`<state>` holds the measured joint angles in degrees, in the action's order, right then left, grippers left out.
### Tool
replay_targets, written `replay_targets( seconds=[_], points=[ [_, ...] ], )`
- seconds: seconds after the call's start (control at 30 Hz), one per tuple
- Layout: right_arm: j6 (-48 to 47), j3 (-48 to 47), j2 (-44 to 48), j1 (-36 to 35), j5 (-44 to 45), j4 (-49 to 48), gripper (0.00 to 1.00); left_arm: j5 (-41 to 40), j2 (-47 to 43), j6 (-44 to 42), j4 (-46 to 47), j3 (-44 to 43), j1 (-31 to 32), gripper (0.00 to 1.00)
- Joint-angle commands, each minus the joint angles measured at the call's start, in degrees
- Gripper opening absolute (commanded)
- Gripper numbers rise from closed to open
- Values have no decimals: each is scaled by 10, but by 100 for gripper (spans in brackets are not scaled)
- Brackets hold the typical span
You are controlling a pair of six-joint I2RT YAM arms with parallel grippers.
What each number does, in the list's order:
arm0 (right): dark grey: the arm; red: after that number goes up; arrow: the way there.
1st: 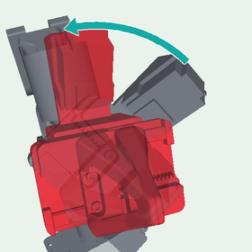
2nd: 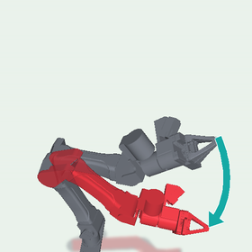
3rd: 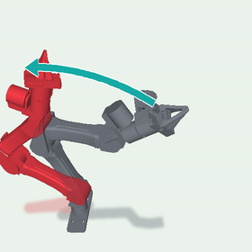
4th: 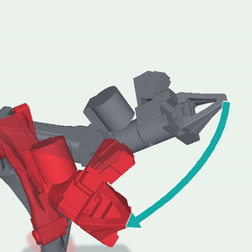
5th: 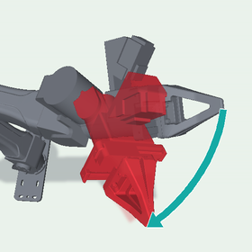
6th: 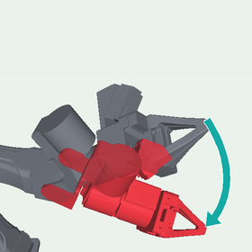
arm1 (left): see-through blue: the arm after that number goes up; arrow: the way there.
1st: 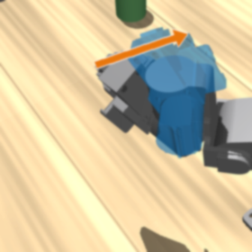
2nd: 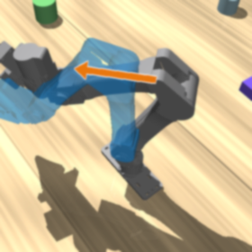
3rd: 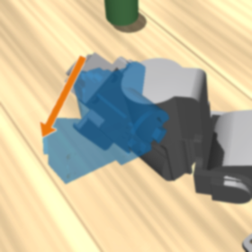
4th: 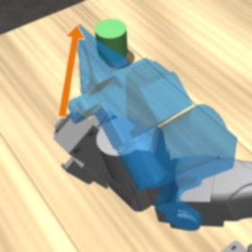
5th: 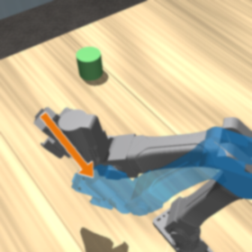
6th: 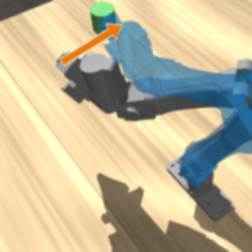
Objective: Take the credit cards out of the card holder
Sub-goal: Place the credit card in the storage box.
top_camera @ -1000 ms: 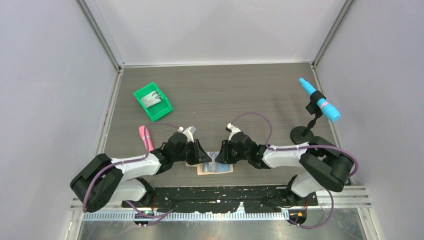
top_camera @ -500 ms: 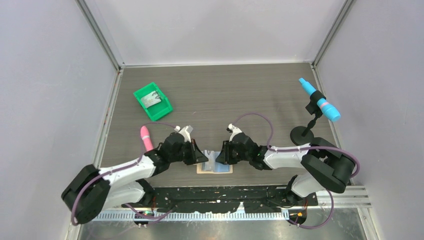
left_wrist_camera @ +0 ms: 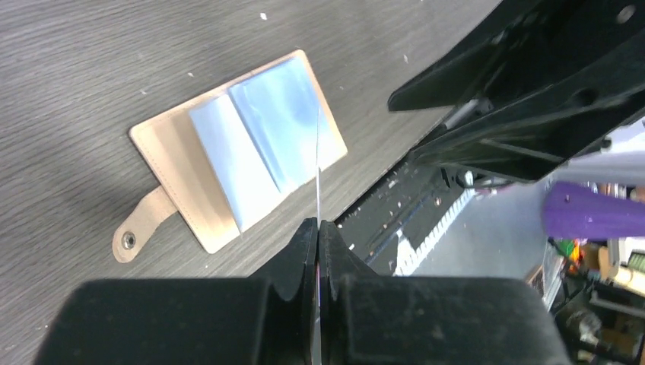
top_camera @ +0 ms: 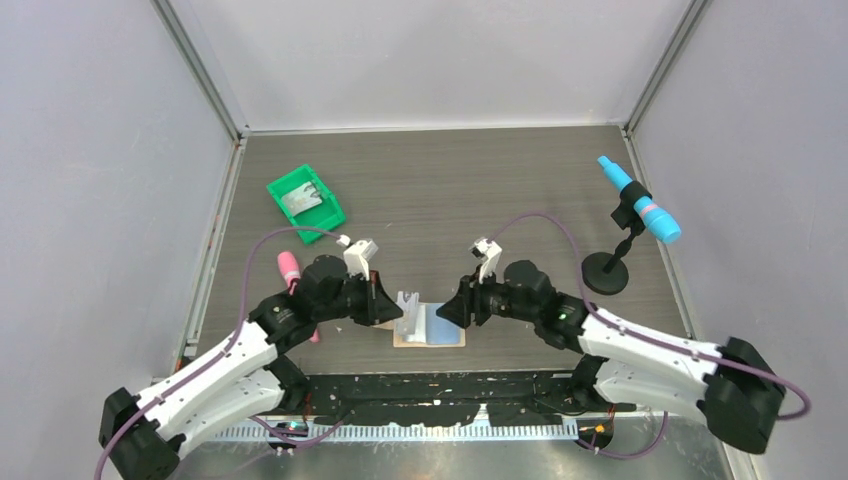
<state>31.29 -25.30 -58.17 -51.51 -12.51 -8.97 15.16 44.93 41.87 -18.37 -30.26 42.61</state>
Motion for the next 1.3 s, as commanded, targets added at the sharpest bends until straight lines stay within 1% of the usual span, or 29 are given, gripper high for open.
replay_targets(
  seconds=[0.0, 0.13, 0.27, 0.47, 0.53, 0.6, 0.67, 0.73, 0.77, 0.8, 0.83, 0.87, 0.93, 0.97, 1.03, 1.17, 1.2, 1.23, 1.27],
  points=[
    [-86, -32, 79, 15, -88, 74, 53, 78, -39, -79, -54, -37, -2, 0],
    [-104, -50, 102, 24, -158, 102, 60, 146, -55, -92, -30, -32, -2, 0],
    [-103, -63, 90, 25, -197, 94, 62, 215, -46, -72, 29, -15, -2, 0],
    [-103, -88, 29, 25, -233, 68, 64, 266, -17, -56, 83, 2, -2, 0],
    [-98, -92, 7, 25, -254, 54, 64, 268, -13, -52, 91, 5, -2, 0],
    [-85, -94, -14, 25, -269, 37, 61, 269, -12, -52, 93, 7, -2, 0],
    [-71, -92, -24, 25, -279, 10, 53, 271, -10, -51, 98, 8, -2, 0],
    [-62, -90, -31, 25, -288, -7, 38, 276, -6, -52, 100, 10, -2, 0],
    [-59, -88, -32, 25, -294, -18, 33, 277, -4, -52, 99, 8, -2, 0],
    [-52, -87, -33, 25, -296, -23, 23, 278, -2, -52, 97, 7, -2, 0],
    [-49, -84, -32, 25, -300, -33, 18, 279, 1, -52, 95, 5, -2, 0],
    [-44, -82, -30, 25, -302, -40, 10, 277, 3, -52, 94, 4, -2, 0],
    [-36, -75, -22, 25, -302, -52, 6, 273, 2, -53, 90, 2, -2, 0],
    [-33, -69, -19, 25, -301, -57, 5, 268, 0, -53, 87, 1, -2, 0],
    [-18, -61, -8, 25, -298, -69, 5, 249, -7, -54, 75, -6, -2, 10],
    [-3, -51, 12, 25, -289, -82, 5, 230, -20, -52, 70, -8, -2, 11],
    [-1, -49, 14, 25, -287, -83, 5, 221, -21, -52, 60, -11, -2, 14],
    [5, -48, 19, 25, -284, -83, 5, 210, -21, -53, 50, -15, -3, 22],
    [9, -44, 23, 26, -273, -84, 5, 201, -23, -52, 43, -16, -4, 33]
  ],
)
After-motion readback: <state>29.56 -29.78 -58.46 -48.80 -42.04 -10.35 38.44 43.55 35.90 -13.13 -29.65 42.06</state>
